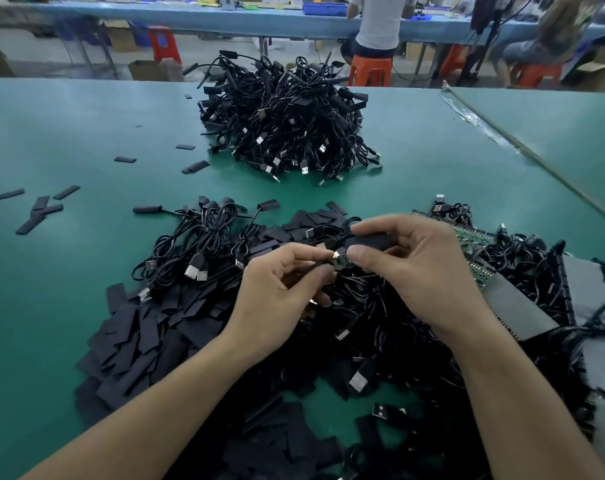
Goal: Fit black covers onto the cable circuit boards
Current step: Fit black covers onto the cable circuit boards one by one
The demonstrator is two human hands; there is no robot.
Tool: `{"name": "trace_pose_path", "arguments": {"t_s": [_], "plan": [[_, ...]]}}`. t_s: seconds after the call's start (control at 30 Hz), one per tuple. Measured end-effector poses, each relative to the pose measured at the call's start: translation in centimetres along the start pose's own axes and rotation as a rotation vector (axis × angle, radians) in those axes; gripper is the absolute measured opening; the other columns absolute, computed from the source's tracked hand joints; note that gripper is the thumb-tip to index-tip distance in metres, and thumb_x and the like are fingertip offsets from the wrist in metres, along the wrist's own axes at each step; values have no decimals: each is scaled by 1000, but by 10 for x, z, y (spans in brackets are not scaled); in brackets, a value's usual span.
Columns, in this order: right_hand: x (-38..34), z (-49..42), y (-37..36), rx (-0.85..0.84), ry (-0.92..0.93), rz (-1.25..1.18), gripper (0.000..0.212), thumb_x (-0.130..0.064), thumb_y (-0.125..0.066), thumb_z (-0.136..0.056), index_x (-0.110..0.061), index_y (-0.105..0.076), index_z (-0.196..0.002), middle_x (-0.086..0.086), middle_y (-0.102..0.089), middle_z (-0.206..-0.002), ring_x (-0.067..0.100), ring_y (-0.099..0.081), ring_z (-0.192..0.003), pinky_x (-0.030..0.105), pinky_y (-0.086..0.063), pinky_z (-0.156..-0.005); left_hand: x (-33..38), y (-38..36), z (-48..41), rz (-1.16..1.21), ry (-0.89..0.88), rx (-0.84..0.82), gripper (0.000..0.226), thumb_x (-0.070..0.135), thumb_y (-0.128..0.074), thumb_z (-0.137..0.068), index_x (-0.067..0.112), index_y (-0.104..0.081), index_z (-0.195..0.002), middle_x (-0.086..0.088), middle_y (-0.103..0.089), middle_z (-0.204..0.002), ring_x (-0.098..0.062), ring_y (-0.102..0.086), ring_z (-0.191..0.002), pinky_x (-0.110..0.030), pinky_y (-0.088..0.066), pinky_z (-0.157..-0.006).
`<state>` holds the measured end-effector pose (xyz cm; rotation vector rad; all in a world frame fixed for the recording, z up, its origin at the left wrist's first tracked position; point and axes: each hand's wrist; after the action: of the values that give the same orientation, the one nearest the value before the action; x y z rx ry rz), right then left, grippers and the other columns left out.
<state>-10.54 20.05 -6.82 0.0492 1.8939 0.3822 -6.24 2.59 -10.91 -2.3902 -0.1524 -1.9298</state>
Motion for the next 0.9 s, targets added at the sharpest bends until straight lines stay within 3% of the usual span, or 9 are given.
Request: {"name": "trace_pose_path", "arguments": {"t_s": [0.13, 0.33, 0.5, 0.63, 0.9], "plan": [[4, 0, 1, -5, -50, -45, 29, -11, -88, -70, -22, -75, -94, -6, -78, -84, 10, -75, -79, 22, -58, -73, -3, 3, -1, -13, -27, 14, 25, 2, -69, -90, 24, -75, -98, -3, -76, -82, -16, -72, -62, -16, -45, -43], [9, 2, 0, 18, -89, -16, 30, -14, -88, -70, -26, -76, -95, -7, -77, -85, 10, -74, -78, 28, -59, -74, -4, 5, -4, 18, -60, 59, 26, 9, -71, -90, 34, -77, -95, -3, -76, -81, -12, -71, -63, -16, -44, -41], [7, 2, -3, 1, -81, -78, 27, -21, -88, -64, -27, -77, -88, -9, -77, -80, 7, -73, -74, 16, -55, -67, -5, 8, -5, 31, -61, 52, 21, 13, -71, -90, 33, -78, -96, -7, -74, -76, -10, -68, -59, -16, -43, -42], [6, 1, -2, -8, -100, -159, 26, -25, -83, -59, -22, -78, -84, -4, -77, -77, 6, -72, -68, 14, -54, -64, -7, 9, -6, 16, -47, 50, 25, 13, -69, -92, 35, -78, -96, -15, -71, -76, -14, -59, -55, -18, -44, -42], [5, 2, 0, -51, -133, -184, 28, -21, -84, -57, -18, -79, -84, 0, -77, -79, 10, -73, -71, 16, -55, -67, -5, 11, -4, 47, -62, 36, 32, 7, -63, -95, 36, -77, -95, 2, -74, -81, -3, -58, -57, -16, -44, -43]]}}
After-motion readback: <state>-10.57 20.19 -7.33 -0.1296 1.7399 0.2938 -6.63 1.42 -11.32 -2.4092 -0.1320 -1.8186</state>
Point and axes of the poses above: each hand's wrist, its own z-axis away from the middle knuckle, its own y-axis out of the back of the hand, x = y × z
